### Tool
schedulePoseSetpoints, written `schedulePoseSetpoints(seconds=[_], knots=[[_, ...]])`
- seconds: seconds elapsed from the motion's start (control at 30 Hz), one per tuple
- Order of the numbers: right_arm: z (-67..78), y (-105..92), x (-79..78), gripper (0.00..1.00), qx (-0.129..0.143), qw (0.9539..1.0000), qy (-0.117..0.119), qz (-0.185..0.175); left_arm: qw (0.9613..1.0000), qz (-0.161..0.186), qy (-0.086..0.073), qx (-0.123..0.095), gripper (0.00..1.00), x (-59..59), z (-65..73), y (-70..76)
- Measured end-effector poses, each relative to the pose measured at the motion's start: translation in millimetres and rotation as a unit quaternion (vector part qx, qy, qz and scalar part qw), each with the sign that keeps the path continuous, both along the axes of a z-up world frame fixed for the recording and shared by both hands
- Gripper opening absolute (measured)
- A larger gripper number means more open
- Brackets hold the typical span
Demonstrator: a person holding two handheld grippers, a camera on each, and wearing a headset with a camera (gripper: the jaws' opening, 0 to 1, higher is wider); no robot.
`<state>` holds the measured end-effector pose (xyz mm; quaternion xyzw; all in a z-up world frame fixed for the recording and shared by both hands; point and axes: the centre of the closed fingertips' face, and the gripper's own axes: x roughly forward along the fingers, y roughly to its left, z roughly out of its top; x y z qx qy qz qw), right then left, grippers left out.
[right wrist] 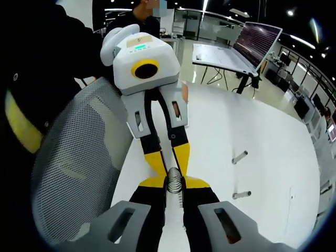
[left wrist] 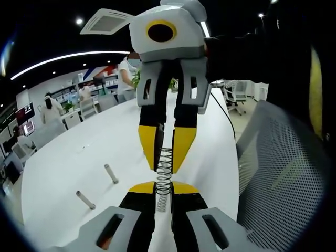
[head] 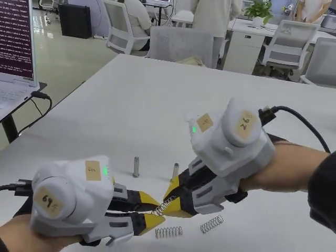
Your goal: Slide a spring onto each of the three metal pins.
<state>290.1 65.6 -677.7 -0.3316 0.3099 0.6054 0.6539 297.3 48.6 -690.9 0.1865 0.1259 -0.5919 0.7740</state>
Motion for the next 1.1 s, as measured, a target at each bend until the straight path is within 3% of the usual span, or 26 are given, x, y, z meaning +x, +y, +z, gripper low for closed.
schedulePoseSetpoints(seconds=[0.53,0.83,1.1], knots=[[3.0,7.9,15.6,0.08,-0.072,0.9968,0.005,0.035,0.9991,0.034,-0.001,-0.024,0.03,17.6,3.5,2.8],[5.1,11.2,20.0,0.08,-0.083,0.9954,0.013,0.045,0.9981,0.047,0.005,-0.039,0.04,22.0,6.0,5.6],[4.1,15.8,24.6,0.08,-0.093,0.9942,0.016,0.052,0.9970,0.060,0.016,-0.047,0.12,25.7,2.9,10.6]])
